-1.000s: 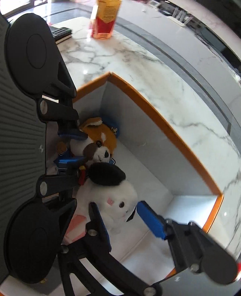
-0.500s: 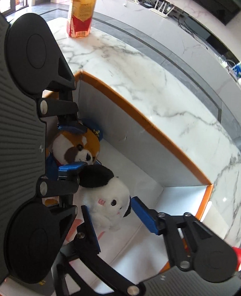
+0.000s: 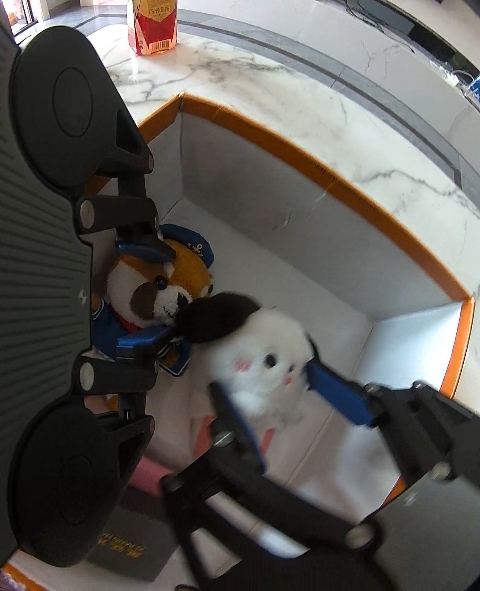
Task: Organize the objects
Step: 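Lower the brown dog plush with the left tool while the right tool lowers the white plush, then open both tools to release the plushes inside the box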
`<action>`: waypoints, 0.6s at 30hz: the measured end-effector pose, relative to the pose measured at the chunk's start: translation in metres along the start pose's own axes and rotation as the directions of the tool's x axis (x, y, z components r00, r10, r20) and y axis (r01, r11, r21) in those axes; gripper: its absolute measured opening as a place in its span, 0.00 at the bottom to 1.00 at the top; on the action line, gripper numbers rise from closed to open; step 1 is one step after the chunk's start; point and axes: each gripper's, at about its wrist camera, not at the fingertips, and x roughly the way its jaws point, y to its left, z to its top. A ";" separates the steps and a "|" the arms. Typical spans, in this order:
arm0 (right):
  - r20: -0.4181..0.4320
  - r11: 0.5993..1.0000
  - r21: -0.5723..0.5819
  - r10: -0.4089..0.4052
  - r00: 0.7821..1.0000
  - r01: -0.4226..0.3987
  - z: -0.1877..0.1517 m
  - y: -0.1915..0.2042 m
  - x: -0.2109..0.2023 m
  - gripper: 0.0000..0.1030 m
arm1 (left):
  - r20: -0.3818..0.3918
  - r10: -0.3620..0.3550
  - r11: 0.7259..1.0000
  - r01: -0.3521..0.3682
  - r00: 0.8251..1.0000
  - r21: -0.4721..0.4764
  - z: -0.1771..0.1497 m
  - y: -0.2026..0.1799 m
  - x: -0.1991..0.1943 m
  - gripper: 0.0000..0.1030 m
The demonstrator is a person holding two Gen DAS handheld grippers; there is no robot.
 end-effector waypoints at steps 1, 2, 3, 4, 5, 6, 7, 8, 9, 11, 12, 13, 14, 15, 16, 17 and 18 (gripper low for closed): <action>-0.003 1.000 0.029 -0.001 1.000 0.001 0.000 -0.002 -0.001 0.54 | -0.005 0.006 1.000 -0.006 1.000 0.007 -0.003 -0.002 0.000 0.44; -0.001 0.999 0.043 -0.003 1.000 0.003 -0.001 -0.002 -0.002 0.52 | -0.010 0.009 1.000 -0.009 1.000 0.010 -0.006 -0.004 0.000 0.44; -0.001 0.999 0.053 -0.010 1.000 0.010 -0.001 -0.001 -0.002 0.51 | -0.009 0.008 1.000 -0.008 1.000 0.013 -0.008 -0.005 -0.001 0.44; -0.002 0.998 0.067 -0.016 1.000 0.016 -0.001 0.001 -0.002 0.51 | -0.005 0.008 1.000 -0.008 1.000 0.014 -0.010 -0.006 -0.001 0.44; -0.005 0.996 0.083 -0.012 1.000 0.012 -0.002 0.002 -0.002 0.51 | -0.001 0.010 1.000 -0.010 1.000 0.011 -0.012 -0.006 -0.002 0.44; -0.009 0.994 0.111 0.006 1.000 -0.005 -0.002 0.002 -0.001 0.51 | 0.005 0.012 1.000 -0.013 1.000 0.005 -0.013 -0.006 -0.002 0.44; -0.014 0.988 0.150 0.037 0.999 -0.035 -0.002 0.001 0.001 0.51 | 0.011 0.014 1.000 -0.013 1.000 -0.004 -0.013 -0.005 -0.001 0.44; -0.017 0.980 0.185 0.073 0.997 -0.069 -0.004 0.000 0.002 0.51 | 0.014 0.015 1.000 -0.015 1.000 -0.011 -0.014 -0.005 -0.001 0.44; -0.022 0.969 0.229 0.105 0.994 -0.097 -0.003 0.003 0.005 0.50 | 0.017 0.017 1.000 -0.016 1.000 -0.013 -0.014 -0.004 -0.001 0.44; -0.016 0.953 0.286 0.105 0.994 -0.096 0.001 -0.002 0.007 0.50 | 0.025 0.018 1.000 -0.018 1.000 -0.018 -0.017 -0.003 0.000 0.44; -0.014 0.943 0.316 0.114 0.993 -0.104 -0.001 0.000 0.007 0.50 | 0.029 0.019 1.000 -0.018 0.999 -0.020 -0.018 -0.003 0.000 0.44; -0.008 0.935 0.339 0.116 0.993 -0.107 -0.002 -0.001 0.007 0.50 | 0.032 0.021 1.000 -0.020 0.999 -0.022 -0.019 -0.002 0.000 0.44; -0.003 0.934 0.341 0.112 0.994 -0.105 -0.003 0.001 0.008 0.50 | 0.034 0.024 0.999 -0.023 0.999 -0.024 -0.019 -0.002 0.000 0.44; 0.002 0.935 0.340 0.108 0.994 -0.102 -0.004 0.002 0.008 0.50 | 0.034 0.028 0.999 -0.027 0.999 -0.024 -0.019 -0.002 0.000 0.44; 0.008 0.935 0.342 0.102 0.995 -0.099 -0.004 0.002 0.007 0.50 | 0.035 0.034 0.999 -0.034 0.999 -0.026 -0.020 -0.002 0.001 0.44; 0.013 0.936 0.339 0.094 0.996 -0.093 -0.005 0.004 0.007 0.51 | 0.037 0.040 0.999 -0.039 0.998 -0.028 -0.021 -0.002 0.000 0.44; 0.020 0.940 0.330 0.083 0.996 -0.085 -0.006 0.007 0.006 0.53 | 0.042 0.049 0.998 -0.048 0.998 -0.032 -0.021 -0.002 0.000 0.45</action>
